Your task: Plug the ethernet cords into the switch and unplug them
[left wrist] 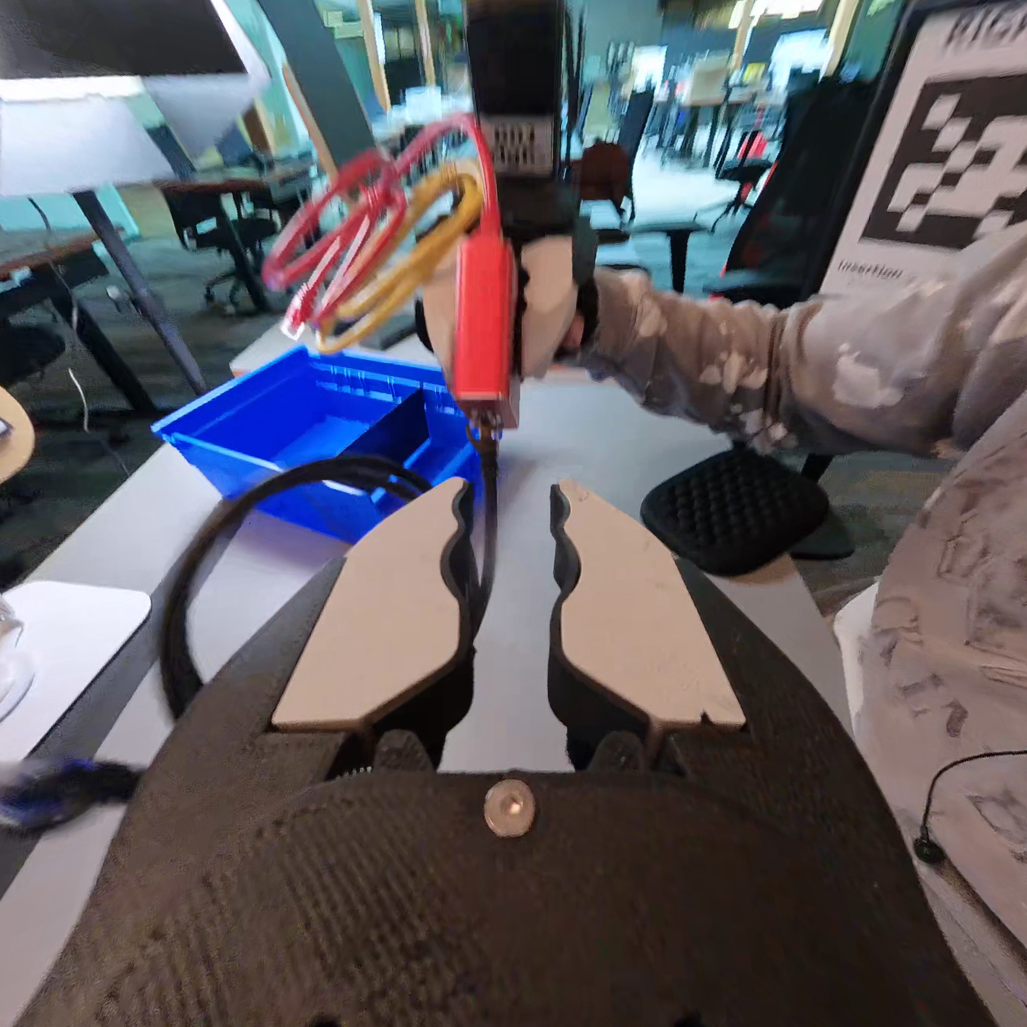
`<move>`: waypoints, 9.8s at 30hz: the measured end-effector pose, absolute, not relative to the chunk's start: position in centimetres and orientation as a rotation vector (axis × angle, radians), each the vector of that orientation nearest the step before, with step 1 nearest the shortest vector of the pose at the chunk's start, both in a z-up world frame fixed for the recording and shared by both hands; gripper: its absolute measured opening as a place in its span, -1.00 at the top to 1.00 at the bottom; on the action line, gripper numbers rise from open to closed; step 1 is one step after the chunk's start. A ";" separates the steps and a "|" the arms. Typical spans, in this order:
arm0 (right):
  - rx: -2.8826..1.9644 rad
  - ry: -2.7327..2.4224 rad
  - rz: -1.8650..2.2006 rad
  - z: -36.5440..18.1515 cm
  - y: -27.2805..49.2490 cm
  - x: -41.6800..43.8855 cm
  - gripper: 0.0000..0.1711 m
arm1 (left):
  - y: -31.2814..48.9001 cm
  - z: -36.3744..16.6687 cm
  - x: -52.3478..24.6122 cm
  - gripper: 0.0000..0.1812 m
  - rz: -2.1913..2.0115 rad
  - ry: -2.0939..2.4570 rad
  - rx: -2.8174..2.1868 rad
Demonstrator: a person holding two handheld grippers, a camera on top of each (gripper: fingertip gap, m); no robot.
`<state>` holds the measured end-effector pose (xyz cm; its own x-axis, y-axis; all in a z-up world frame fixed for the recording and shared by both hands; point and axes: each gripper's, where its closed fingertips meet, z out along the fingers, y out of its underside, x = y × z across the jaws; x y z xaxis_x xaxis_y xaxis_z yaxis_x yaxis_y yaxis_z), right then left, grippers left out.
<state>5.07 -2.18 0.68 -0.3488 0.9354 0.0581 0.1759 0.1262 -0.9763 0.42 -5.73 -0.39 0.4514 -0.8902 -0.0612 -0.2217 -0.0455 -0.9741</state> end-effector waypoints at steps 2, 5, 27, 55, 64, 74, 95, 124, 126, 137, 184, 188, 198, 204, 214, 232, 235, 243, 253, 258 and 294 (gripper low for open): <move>-1.093 -1.623 1.335 1.6 -2.7 4.2 0.67 | -4.9 -2.1 1.3 0.70 -0.654 1.027 -1.616; -1.107 -1.650 1.323 1.3 -3.6 2.9 0.67 | -4.5 -2.9 1.9 0.76 -0.623 1.033 -1.622; -1.332 -1.776 1.125 0.9 -4.5 0.4 0.67 | -5.6 0.6 -2.5 0.58 -0.680 0.971 -1.567; -1.450 -1.633 0.861 3.7 -3.0 4.6 0.66 | -4.9 2.1 0.4 0.62 -0.915 0.753 -1.357; -1.590 -1.591 0.081 6.9 10.9 9.5 0.67 | -3.5 0.8 -1.3 0.58 -0.719 0.744 -1.513; -1.901 -1.581 -0.392 -2.9 25.3 14.5 0.68 | -2.8 -1.2 -1.2 0.58 -0.637 0.801 -1.593; -2.228 -1.464 -0.009 -13.2 27.4 14.6 0.55 | 0.1 -5.7 -3.9 0.54 -0.575 0.746 -1.785; -1.880 -1.932 -0.060 -21.8 12.5 15.4 0.69 | -8.1 -22.7 -26.1 0.53 0.173 0.852 -2.620; -1.854 -1.932 -0.076 -21.8 12.6 15.4 0.69 | -7.8 -22.9 -25.2 0.69 0.129 0.926 -2.595; -1.587 -2.088 -0.095 -21.7 6.7 12.9 0.66 | -6.2 -22.9 -16.1 0.71 0.100 1.256 -2.410; -1.538 -0.525 0.371 -5.4 2.3 21.8 0.85 | -0.4 -6.5 4.3 0.79 -0.193 0.340 -1.660; -1.402 -0.591 0.441 0.2 -0.3 16.5 0.82 | -3.6 -0.3 -0.9 0.82 -0.110 0.245 -1.541; -1.294 -0.830 0.763 2.8 -7.2 -4.2 0.79 | -15.7 3.7 -19.9 0.89 0.170 -0.063 -1.486; -1.353 -0.981 0.878 -2.5 -10.7 -15.0 0.77 | -21.3 -0.3 -29.4 0.92 0.294 -0.218 -1.552; -1.550 -1.188 0.899 -14.5 -11.6 -20.6 0.73 | -21.5 -12.2 -35.6 0.94 0.271 -0.344 -1.725; -1.529 -1.953 0.387 -16.8 -3.6 -10.6 0.45 | -18.7 -12.2 -24.0 0.38 0.134 0.508 -2.122; -1.541 -2.098 0.270 -19.9 -3.0 -11.5 0.40 | -17.2 -17.0 -22.1 0.27 0.113 0.740 -2.341; -1.619 -2.093 0.221 -20.7 -2.8 -7.3 0.65 | -15.1 -22.6 -21.0 0.67 0.078 1.062 -2.550; -1.740 -1.890 0.131 -20.6 -1.6 7.6 0.63 | -13.5 -22.6 -19.8 0.68 0.102 1.007 -2.505; -1.838 -1.766 0.042 -20.7 2.1 12.3 0.64 | -12.8 -22.5 -19.5 0.68 0.120 0.988 -2.495; -1.410 -0.983 0.846 -11.5 5.5 6.5 0.46 | -6.6 -7.7 -29.5 0.52 0.030 0.268 -2.038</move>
<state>6.50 5.48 -11.46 0.3864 0.9211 0.0478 0.0895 0.0141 -0.9959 -29.46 -6.57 -7.72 0.9748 -0.1763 -0.1366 -0.2022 -0.4410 -0.8745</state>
